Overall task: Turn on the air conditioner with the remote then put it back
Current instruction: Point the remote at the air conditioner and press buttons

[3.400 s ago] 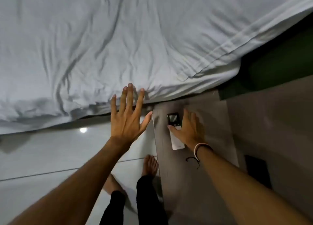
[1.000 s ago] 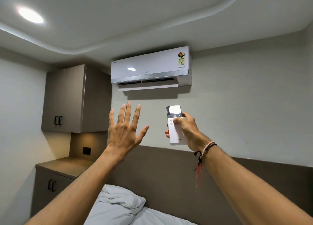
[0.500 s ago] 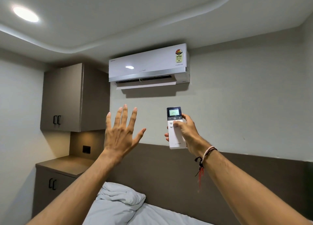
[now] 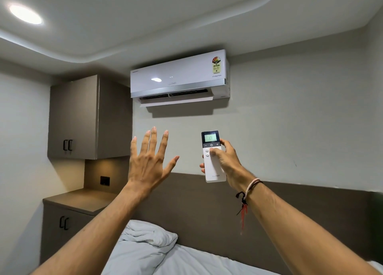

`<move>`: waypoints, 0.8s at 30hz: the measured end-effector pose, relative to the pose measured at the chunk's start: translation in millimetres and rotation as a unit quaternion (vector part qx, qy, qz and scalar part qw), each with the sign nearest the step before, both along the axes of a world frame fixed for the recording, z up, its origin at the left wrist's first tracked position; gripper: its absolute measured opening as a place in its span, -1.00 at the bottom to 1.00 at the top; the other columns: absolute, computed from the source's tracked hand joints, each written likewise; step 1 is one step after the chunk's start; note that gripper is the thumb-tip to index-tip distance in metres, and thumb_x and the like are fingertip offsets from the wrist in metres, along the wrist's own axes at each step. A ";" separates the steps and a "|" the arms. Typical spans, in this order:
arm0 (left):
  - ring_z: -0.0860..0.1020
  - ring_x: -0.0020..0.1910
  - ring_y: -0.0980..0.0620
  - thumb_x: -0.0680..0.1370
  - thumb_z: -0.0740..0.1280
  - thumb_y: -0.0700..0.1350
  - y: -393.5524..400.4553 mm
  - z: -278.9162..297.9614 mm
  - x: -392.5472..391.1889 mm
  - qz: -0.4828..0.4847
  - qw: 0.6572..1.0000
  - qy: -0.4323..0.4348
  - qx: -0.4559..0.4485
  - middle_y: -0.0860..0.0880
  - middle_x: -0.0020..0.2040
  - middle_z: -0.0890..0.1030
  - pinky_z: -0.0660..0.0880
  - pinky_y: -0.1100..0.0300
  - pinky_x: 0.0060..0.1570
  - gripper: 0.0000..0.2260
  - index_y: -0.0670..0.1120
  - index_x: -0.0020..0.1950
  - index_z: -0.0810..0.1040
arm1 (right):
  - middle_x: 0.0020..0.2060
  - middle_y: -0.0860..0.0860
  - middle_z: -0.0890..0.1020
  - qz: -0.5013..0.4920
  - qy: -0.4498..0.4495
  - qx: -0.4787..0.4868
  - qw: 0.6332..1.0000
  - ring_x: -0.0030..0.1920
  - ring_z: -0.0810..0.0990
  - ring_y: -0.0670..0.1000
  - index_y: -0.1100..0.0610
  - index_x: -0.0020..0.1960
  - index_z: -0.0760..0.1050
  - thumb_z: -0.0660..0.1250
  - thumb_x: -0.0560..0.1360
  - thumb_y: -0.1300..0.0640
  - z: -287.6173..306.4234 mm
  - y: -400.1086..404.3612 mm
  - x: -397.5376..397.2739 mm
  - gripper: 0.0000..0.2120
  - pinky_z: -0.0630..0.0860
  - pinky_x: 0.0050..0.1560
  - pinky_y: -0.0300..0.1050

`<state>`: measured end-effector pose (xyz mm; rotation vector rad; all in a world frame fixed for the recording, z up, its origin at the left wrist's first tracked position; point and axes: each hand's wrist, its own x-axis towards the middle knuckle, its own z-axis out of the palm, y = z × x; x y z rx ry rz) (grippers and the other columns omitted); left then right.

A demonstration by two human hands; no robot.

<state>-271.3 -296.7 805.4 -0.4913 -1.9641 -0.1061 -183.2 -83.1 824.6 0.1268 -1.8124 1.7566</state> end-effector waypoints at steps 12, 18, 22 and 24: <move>0.28 0.58 -0.25 0.56 -0.09 0.40 3.1 -0.2 2.1 -0.009 1.000 -0.009 -0.004 -0.26 0.62 0.24 0.17 -0.39 0.51 -0.22 -0.02 0.65 0.17 | 0.05 0.21 0.65 -0.006 -0.007 -0.004 1.000 -0.42 0.72 0.07 0.03 0.45 0.25 0.21 0.63 0.25 -1.2 -3.3 2.7 -0.58 0.63 -0.48 -0.10; 0.29 0.58 -0.26 0.56 -0.08 0.39 3.1 -0.8 4.2 -0.009 1.000 -0.011 -0.004 -0.26 0.62 0.26 0.20 -0.40 0.50 -0.23 -0.03 0.65 0.18 | 0.10 0.24 0.65 -0.014 -0.013 -0.007 1.000 -0.41 0.72 0.07 0.04 0.47 0.24 0.21 0.63 0.25 -3.1 -1.6 3.9 -0.56 0.66 -0.45 -0.05; 0.30 0.57 -0.26 0.56 -0.08 0.39 3.5 -1.4 4.7 -0.011 1.000 -0.013 -0.005 -0.26 0.62 0.26 0.20 -0.40 0.50 -0.23 -0.03 0.65 0.18 | 0.11 0.26 0.65 -0.017 -0.012 0.001 1.000 -0.38 0.73 0.10 0.04 0.44 0.26 0.19 0.63 0.26 -3.5 -0.9 6.4 -0.59 0.67 -0.41 -0.03; 0.30 0.57 -0.26 0.56 -0.08 0.39 4.0 -1.9 5.2 -0.013 1.000 -0.013 -0.006 -0.26 0.61 0.26 0.20 -0.41 0.50 -0.23 -0.03 0.64 0.19 | 0.11 0.27 0.65 -0.016 -0.011 0.012 1.000 -0.35 0.72 0.13 0.05 0.43 0.27 0.17 0.64 0.27 -3.5 -0.7 8.0 -0.61 0.69 -0.37 0.00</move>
